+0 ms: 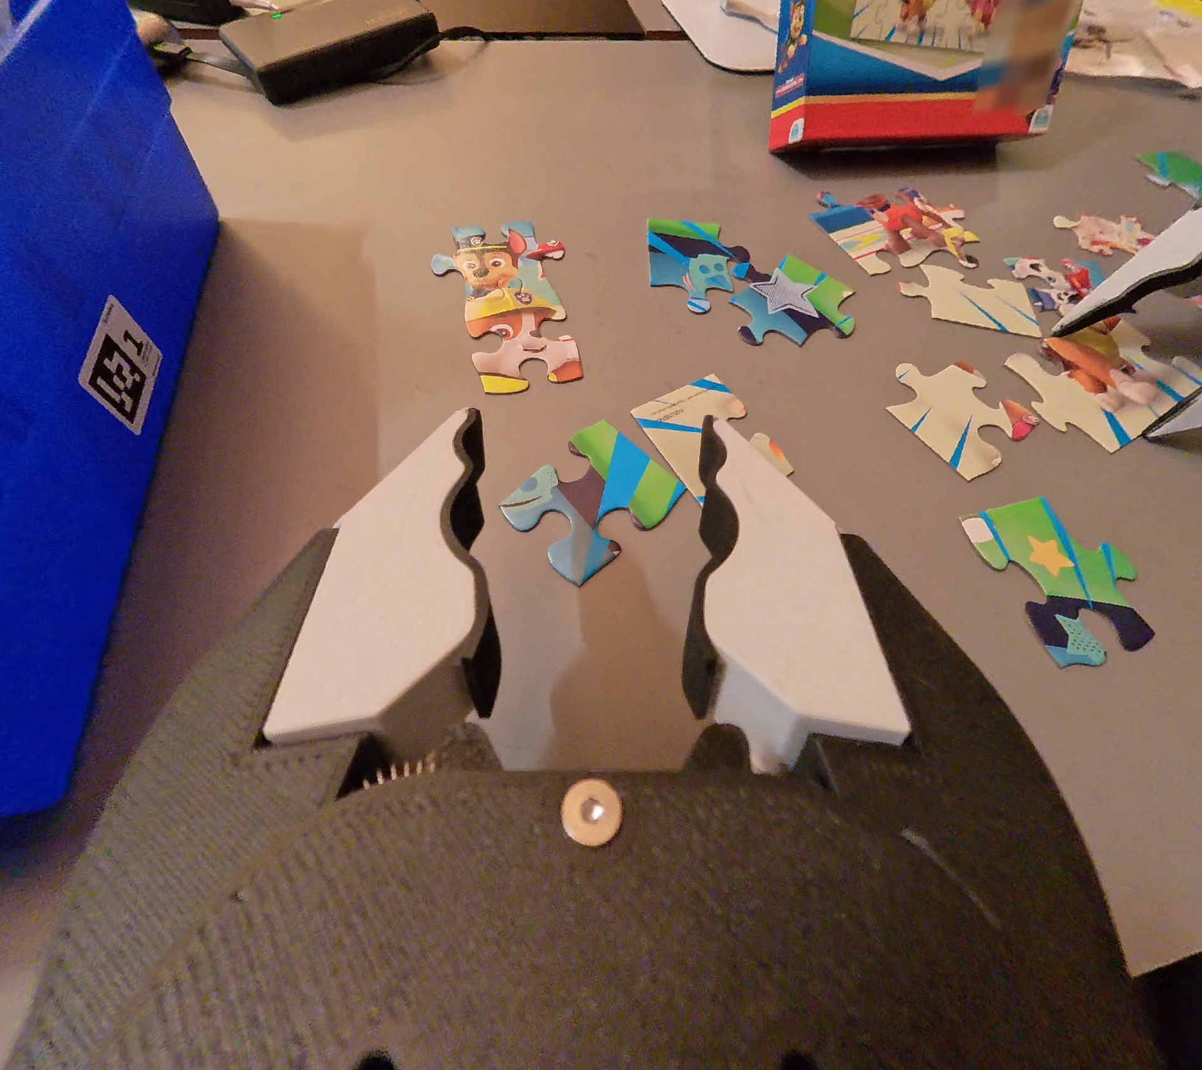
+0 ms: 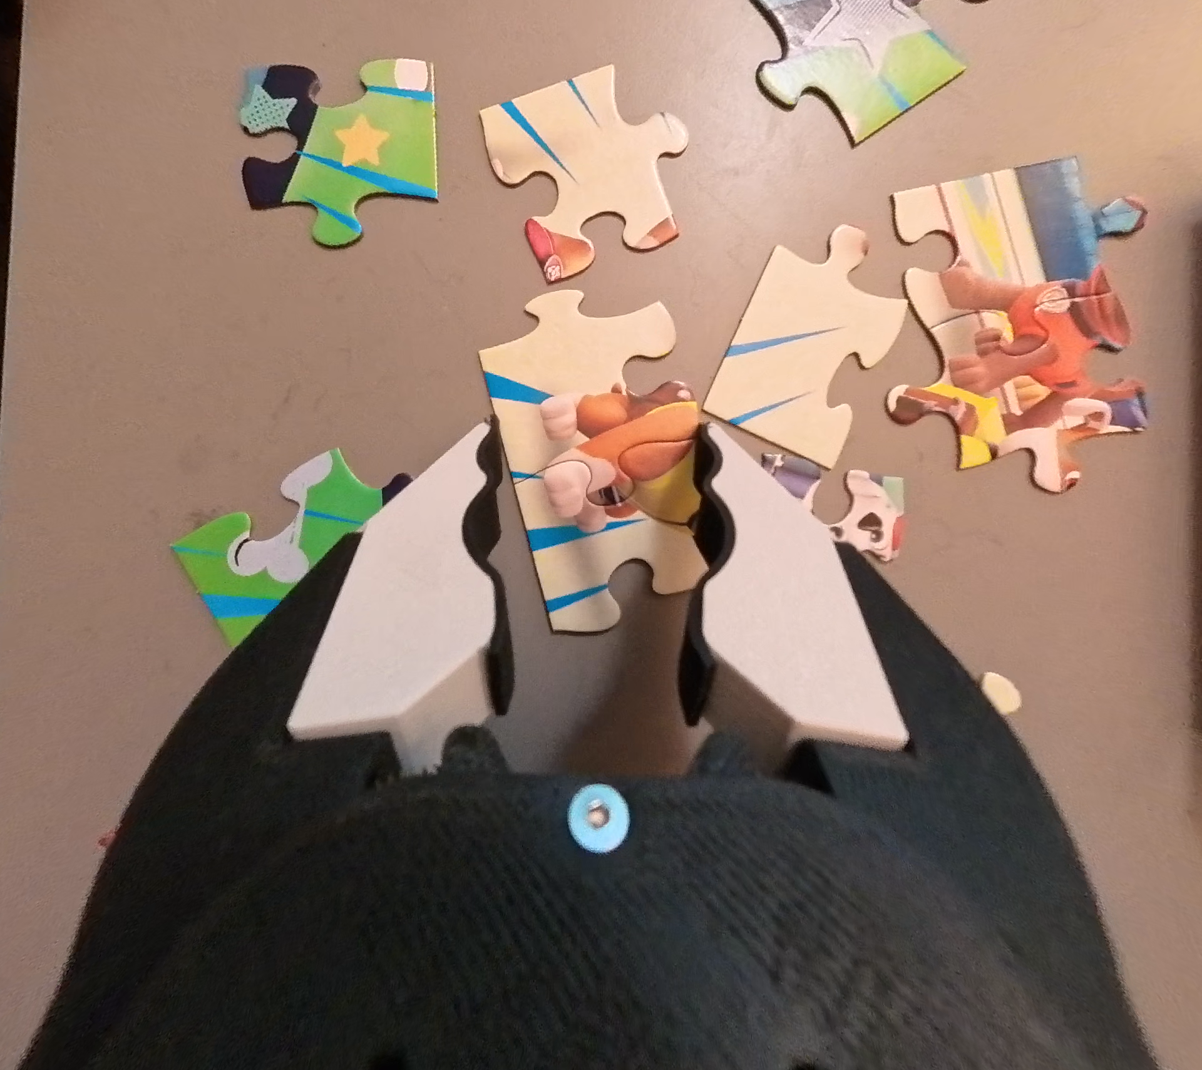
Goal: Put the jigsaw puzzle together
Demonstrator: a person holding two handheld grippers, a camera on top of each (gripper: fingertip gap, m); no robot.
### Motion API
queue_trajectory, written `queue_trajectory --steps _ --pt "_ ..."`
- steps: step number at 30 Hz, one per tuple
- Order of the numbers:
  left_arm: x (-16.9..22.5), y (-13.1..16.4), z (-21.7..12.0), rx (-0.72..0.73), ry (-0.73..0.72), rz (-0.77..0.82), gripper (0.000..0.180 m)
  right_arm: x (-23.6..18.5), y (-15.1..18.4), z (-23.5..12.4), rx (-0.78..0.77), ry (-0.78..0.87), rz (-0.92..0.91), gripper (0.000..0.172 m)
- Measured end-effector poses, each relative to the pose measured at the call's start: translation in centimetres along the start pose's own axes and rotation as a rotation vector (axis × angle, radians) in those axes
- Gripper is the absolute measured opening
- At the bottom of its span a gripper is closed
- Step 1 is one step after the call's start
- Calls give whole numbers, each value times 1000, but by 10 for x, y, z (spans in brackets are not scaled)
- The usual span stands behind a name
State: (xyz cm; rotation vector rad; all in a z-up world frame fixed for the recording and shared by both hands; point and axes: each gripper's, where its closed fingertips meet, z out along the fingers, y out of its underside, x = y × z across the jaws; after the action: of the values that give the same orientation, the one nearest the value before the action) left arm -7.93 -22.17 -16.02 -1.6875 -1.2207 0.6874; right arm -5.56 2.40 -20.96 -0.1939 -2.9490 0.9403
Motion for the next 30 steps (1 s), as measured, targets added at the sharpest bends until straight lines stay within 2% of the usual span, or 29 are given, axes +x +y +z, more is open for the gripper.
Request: queue_trajectory --steps 6,11,14,18,21,25,27,30 --pt "-4 -4 -4 37 31 -66 66 1 -8 -2 38 44 -30 58" --pt "-5 -5 -6 50 30 -80 67 -2 -28 -9 100 36 -26 58" --pt "-7 -9 -9 77 17 -80 68 -3 -57 -13 154 16 -32 58" --pt "-14 -14 -17 117 -5 -95 69 3 -117 -9 252 23 -82 58" --pt "-22 -21 -31 154 -32 -102 69 10 -166 8 305 43 -127 58" --pt "-32 -23 -45 179 -79 -87 69 16 -220 53 316 5 -114 58" --pt "-33 -14 -41 123 -77 -79 69 20 -235 76 295 -3 -103 58" --pt "-22 10 -26 -42 -29 -64 69 30 -246 98 269 1 -92 58"
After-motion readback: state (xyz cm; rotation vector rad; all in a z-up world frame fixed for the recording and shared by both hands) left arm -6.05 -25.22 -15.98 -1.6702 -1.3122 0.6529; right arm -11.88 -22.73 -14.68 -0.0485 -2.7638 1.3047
